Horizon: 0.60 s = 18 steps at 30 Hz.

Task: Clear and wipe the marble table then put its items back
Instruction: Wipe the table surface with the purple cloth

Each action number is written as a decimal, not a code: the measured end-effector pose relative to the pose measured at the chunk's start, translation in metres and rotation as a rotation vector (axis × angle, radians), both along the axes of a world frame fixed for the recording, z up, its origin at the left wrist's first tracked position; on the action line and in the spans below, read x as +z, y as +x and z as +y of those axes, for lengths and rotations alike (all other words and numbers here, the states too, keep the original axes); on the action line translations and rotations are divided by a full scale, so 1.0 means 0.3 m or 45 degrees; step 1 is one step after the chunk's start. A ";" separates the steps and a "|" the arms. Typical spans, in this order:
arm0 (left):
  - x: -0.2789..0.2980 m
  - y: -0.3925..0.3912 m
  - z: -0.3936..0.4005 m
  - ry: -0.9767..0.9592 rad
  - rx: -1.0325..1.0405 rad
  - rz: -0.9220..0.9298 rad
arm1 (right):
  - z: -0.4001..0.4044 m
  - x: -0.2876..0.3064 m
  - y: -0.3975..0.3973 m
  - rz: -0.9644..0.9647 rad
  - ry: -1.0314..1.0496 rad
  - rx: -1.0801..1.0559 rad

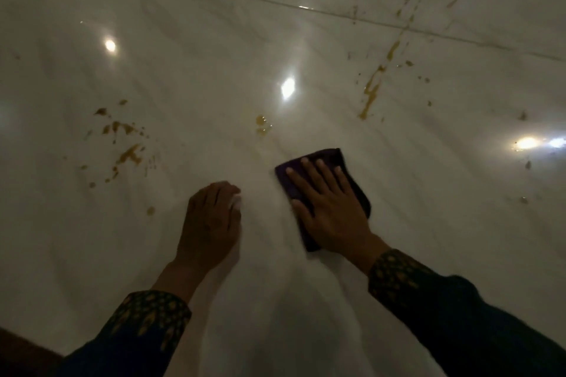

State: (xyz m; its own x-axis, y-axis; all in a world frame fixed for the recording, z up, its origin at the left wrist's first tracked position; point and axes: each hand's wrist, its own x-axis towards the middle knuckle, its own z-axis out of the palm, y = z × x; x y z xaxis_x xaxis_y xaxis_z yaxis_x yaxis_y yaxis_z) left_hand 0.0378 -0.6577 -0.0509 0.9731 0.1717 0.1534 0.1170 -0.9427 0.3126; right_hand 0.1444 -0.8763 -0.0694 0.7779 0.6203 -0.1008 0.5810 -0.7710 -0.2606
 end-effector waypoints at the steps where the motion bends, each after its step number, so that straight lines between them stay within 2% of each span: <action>1: 0.003 0.050 -0.015 -0.018 0.003 -0.028 | -0.038 -0.004 0.064 -0.028 -0.022 -0.074; 6: -0.014 0.227 -0.069 0.029 -0.097 -0.104 | -0.153 -0.001 0.389 -0.060 -0.091 -0.462; 10: -0.022 0.326 -0.124 0.072 -0.247 -0.077 | -0.135 -0.012 0.329 -0.043 -0.043 -0.605; 14: -0.036 0.401 -0.177 0.088 -0.427 0.021 | -0.201 -0.005 0.210 -0.009 -0.063 -0.486; 16: -0.047 0.410 -0.171 0.104 -0.451 0.016 | -0.275 -0.004 0.289 -0.049 -0.088 -0.517; 18: -0.054 0.407 -0.168 0.095 -0.408 0.002 | -0.332 -0.011 0.434 -0.082 -0.137 -0.696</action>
State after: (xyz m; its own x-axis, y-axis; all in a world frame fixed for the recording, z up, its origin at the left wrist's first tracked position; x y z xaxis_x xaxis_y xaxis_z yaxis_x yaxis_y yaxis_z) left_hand 0.1598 -0.7080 -0.0671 0.9761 -0.1550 0.1525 -0.1889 -0.9519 0.2413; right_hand 0.2745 -0.9760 -0.0727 0.9900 0.1140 -0.0833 0.1016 -0.9848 -0.1409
